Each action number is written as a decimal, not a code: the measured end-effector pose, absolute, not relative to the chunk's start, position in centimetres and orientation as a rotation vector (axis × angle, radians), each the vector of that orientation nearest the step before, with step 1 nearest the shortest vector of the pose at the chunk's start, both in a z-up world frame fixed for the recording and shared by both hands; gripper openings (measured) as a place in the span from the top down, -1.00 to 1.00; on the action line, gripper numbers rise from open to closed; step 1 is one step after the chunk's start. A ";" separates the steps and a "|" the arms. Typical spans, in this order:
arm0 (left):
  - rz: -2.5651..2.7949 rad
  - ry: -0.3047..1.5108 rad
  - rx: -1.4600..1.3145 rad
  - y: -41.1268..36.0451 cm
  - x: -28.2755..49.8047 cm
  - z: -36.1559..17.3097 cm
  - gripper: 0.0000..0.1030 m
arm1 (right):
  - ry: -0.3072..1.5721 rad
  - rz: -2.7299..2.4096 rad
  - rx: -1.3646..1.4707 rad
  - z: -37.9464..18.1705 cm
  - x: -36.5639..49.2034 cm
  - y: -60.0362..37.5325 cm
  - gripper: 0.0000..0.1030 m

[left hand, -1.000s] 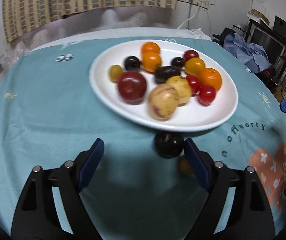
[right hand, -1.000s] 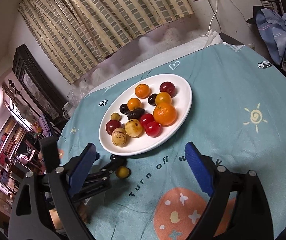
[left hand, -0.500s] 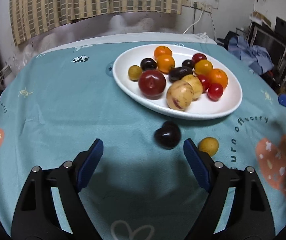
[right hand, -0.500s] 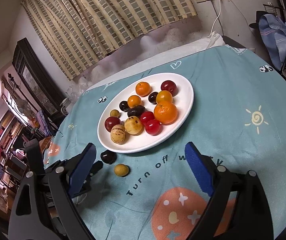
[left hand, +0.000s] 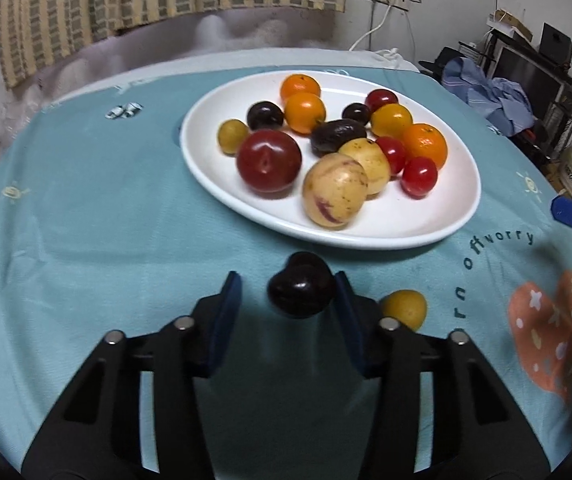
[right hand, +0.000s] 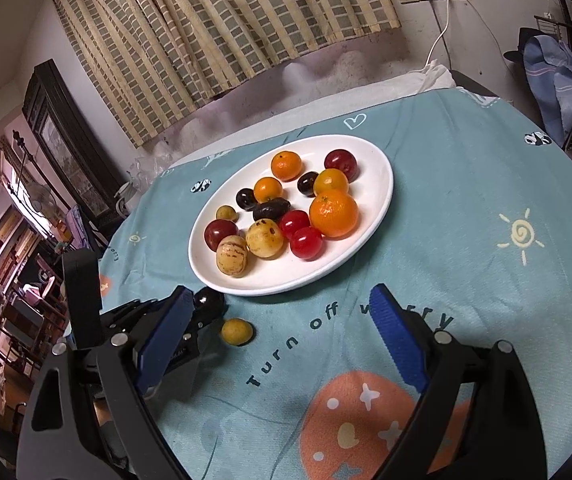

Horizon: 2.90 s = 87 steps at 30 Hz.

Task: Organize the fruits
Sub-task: 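Grasp the last dark plum with the left gripper while the right gripper grasps the yellow pear, then lower the plum and pear onto the white plate and open both grippers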

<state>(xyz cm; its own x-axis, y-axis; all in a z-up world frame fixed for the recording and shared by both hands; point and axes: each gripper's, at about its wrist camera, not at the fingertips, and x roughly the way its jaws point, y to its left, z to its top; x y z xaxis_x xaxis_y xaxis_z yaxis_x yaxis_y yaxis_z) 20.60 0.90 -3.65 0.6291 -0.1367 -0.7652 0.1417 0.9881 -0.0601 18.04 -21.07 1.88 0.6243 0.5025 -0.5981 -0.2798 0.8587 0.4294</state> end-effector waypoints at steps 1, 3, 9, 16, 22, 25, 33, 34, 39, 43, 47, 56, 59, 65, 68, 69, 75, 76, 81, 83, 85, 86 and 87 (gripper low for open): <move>-0.164 0.876 0.004 0.8 20.8 -3.7 0.13 | 0.779 0.458 0.303 1.8 18.1 -20.9 -0.75; -0.175 0.877 0.004 0.6 20.9 -3.8 0.17 | 0.787 0.461 0.282 1.5 18.1 -20.5 -0.75; -0.205 0.875 -0.006 0.4 21.2 -3.8 0.36 | 0.805 0.472 0.213 0.8 17.9 -19.2 -0.75; -0.167 0.862 -0.026 2.3 20.0 -3.3 0.37 | 0.812 0.525 0.052 -0.2 17.2 -15.9 -0.52; -0.127 0.863 -0.078 4.2 20.2 -3.4 0.37 | 0.815 0.524 -0.084 -1.6 17.1 -13.1 -0.37; -0.123 0.869 -0.076 4.2 20.3 -3.7 0.37 | 0.820 0.522 -0.092 -1.9 17.7 -12.2 -0.26; -0.122 0.871 -0.081 4.3 20.3 -3.7 0.37 | 0.867 0.528 -0.165 -3.3 18.5 -9.5 0.13; -0.122 0.871 -0.081 4.3 20.3 -3.8 0.37 | 0.872 0.528 -0.175 -3.4 18.6 -9.3 0.16; -0.122 0.871 -0.080 4.2 20.3 -3.8 0.37 | 0.890 0.513 -0.160 -3.9 19.1 -9.3 0.39; -0.121 0.871 -0.079 4.2 20.3 -3.8 0.37 | 0.889 0.520 -0.142 -3.9 19.1 -9.5 0.45; -0.130 0.866 -0.080 4.1 20.2 -3.7 0.37 | 0.870 0.530 -0.143 -3.4 18.6 -9.9 0.45; -0.137 0.796 -0.080 3.6 17.2 -1.2 0.37 | 0.753 0.505 -0.021 1.1 15.4 -15.5 0.45; -0.171 0.752 -0.109 3.6 16.7 1.7 0.37 | 0.683 0.483 0.026 3.8 15.1 -17.8 0.45; -0.144 0.689 -0.044 2.8 20.5 7.1 0.37 | 0.671 0.463 0.059 6.5 19.4 -19.1 0.44; -0.152 0.703 -0.038 2.1 23.4 7.3 0.37 | 0.689 0.465 0.079 6.3 22.1 -18.6 0.44; -0.160 0.715 -0.046 1.8 24.6 6.9 0.37 | 0.697 0.462 0.085 6.1 23.0 -18.4 0.44; -0.195 0.792 -0.067 0.2 29.2 2.7 0.37 | 0.770 0.429 0.099 3.5 29.2 -16.8 0.44; -0.196 0.804 -0.067 0.0 29.7 2.0 0.37 | 0.786 0.429 0.096 3.0 30.0 -16.5 0.44; -0.205 0.824 -0.097 0.3 30.9 0.2 0.00 | 0.840 0.420 0.142 1.1 32.2 -16.1 0.16; -0.200 0.809 -0.107 0.6 30.6 0.5 -0.13 | 0.811 0.402 0.151 1.5 31.7 -16.3 -0.23; -0.199 0.801 -0.114 0.7 30.1 1.0 -0.14 | 0.790 0.409 0.155 2.3 31.0 -16.6 -0.23; -0.198 0.793 -0.121 0.9 29.5 1.4 -0.19 | 0.777 0.414 0.167 3.0 30.4 -16.9 -0.23; -0.191 0.780 -0.126 1.1 28.7 2.1 -0.24 | 0.761 0.419 0.186 3.8 29.6 -17.3 -0.23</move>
<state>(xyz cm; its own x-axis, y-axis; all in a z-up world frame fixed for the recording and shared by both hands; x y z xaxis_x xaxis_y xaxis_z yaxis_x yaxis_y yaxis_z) 28.74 1.13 2.07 0.6949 -0.2170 -0.6856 0.1239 0.9753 -0.1830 29.59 -17.29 3.80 0.6470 0.4320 -0.6283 -0.2996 0.9018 0.3115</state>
